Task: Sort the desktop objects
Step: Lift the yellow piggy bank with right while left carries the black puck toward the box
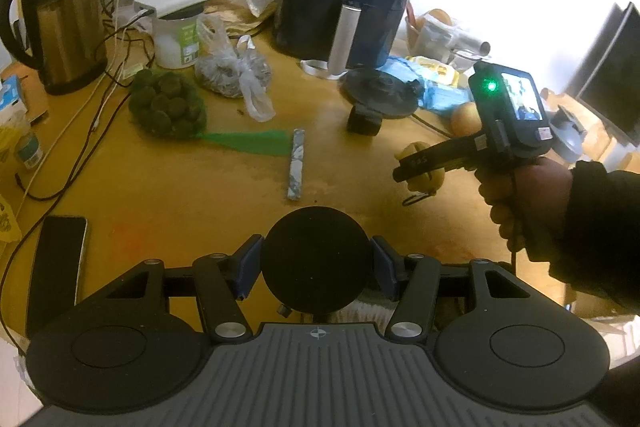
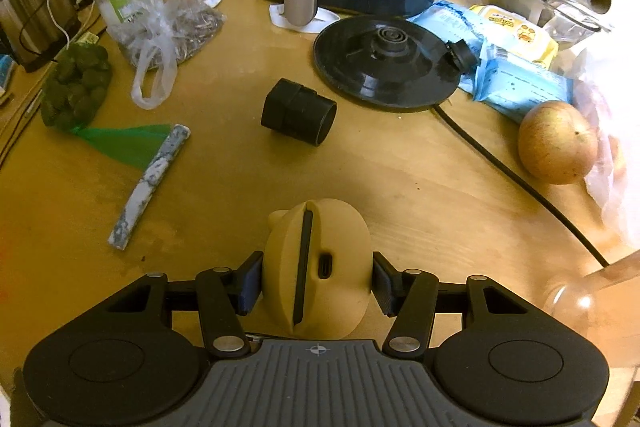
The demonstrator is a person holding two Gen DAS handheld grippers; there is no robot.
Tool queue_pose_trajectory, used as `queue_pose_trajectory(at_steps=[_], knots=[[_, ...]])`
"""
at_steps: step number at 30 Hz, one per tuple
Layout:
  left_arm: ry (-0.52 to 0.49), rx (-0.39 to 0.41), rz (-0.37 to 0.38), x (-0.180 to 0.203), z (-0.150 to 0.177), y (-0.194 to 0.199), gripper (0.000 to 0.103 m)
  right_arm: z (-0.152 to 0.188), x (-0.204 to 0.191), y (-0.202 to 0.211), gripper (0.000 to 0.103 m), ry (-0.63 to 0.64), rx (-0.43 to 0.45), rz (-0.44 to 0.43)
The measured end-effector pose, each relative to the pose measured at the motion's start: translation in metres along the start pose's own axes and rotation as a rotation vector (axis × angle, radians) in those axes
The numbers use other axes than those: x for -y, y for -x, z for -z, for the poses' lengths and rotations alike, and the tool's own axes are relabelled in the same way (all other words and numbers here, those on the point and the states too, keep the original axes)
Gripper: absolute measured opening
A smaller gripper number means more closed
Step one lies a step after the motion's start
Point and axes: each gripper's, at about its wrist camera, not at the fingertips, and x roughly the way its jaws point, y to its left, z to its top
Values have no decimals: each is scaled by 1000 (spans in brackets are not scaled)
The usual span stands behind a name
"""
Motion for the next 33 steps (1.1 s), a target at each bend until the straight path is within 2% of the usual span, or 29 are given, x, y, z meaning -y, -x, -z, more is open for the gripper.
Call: queue_pose_trajectory(at_steps=[33], knots=[[-132,17,66,19,-11,9,56,45,17,104,58,-149,139,-90]])
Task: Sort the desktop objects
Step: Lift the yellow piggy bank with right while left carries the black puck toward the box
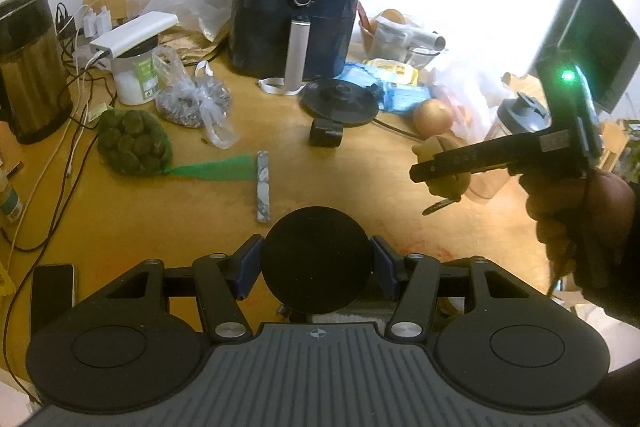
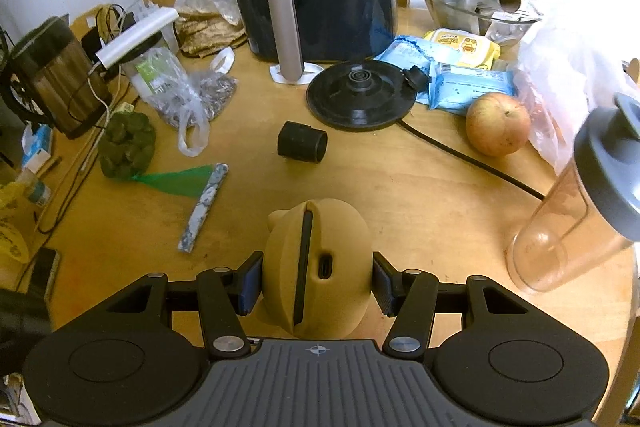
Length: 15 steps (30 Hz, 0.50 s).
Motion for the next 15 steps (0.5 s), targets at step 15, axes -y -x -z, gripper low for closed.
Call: queue_pose_trajectory(at_steps=[15], knots=[[-66,-5,31,9,-2,4,56,28,-14,60,58,-50,60,-49]])
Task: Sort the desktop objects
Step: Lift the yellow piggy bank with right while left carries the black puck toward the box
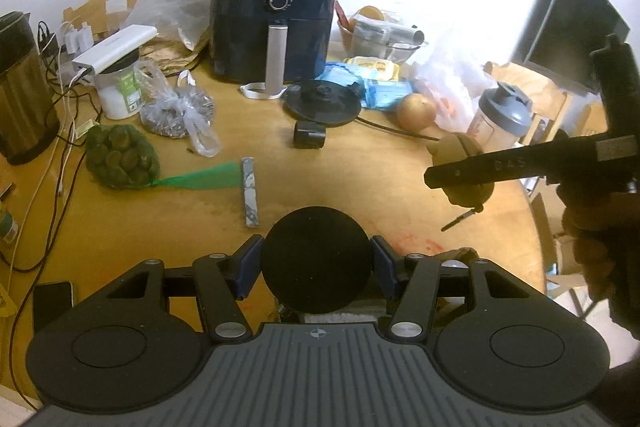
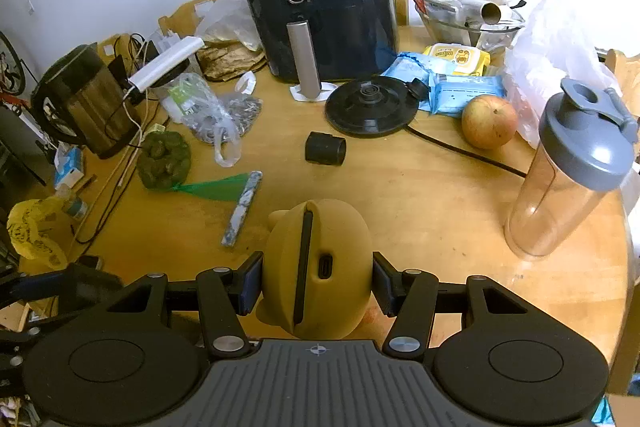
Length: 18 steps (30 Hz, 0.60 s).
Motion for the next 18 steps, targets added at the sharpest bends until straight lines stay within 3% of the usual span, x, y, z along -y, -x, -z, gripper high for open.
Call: queue_pose_trajectory(at_steps=[18], knots=[[-77,-63,102,17,15,-11,56,55,8,26,58,-83,-34,29]])
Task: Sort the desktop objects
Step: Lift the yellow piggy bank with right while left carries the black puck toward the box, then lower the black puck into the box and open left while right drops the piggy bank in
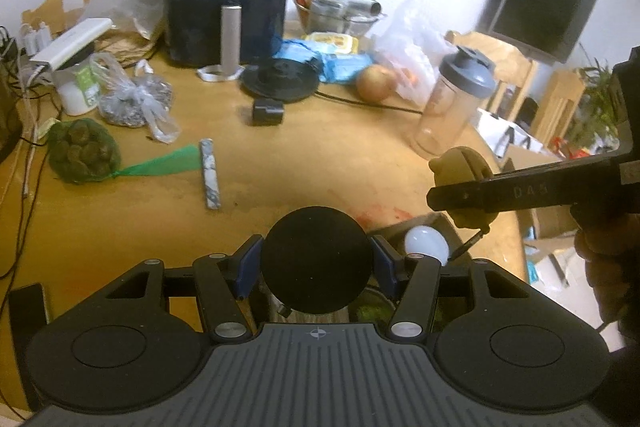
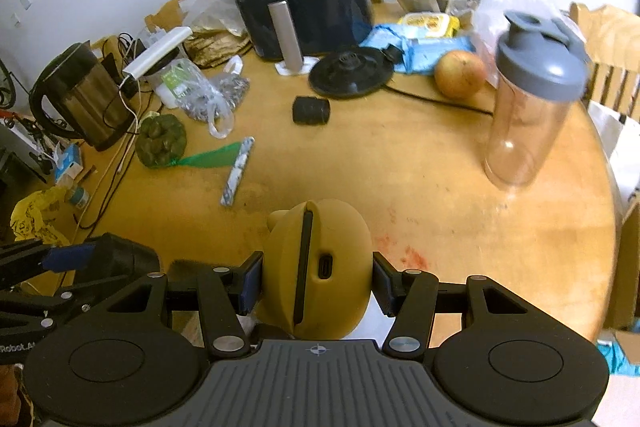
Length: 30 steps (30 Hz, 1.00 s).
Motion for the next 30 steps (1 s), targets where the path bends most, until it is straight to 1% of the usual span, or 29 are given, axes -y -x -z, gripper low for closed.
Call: queue_pose_trajectory(at_steps=[7,14,15,17,19,20,21,22,24,27,30], knots=[[-30,-35,40,8,5,-8,56,21,4,5,58,-3,-37,6],[-45,-64,60,16,11,-14,56,33,-1,6,59,12,-67,-15],[-48,-68,64,17,11,-15,56,33,-2,7,61,15,-63,-15],[-57,-75,70,18,12,-16,56,34,-5,10,89,32,-49,-2],[-63,-59,74,19,12,-15,57,34,-7,14,99,51,-25,19],[-64,-46,78,19,12,-14,58,34,-7,14,99,53,-21,22],[-65,-37,80,19,11,-13,63,33,-7,14,99,49,-23,22],[-66,-29,76,19,10,-13,75,33,-6,13,99,42,-24,23],[-69,-12,62,19,9,-11,80,32,-4,12,100,28,-28,25],[-63,-6,41,17,9,-10,81,31,-4,12,103,23,-25,29],[-46,-7,20,13,9,-10,81,30,-5,11,103,26,-22,33]])
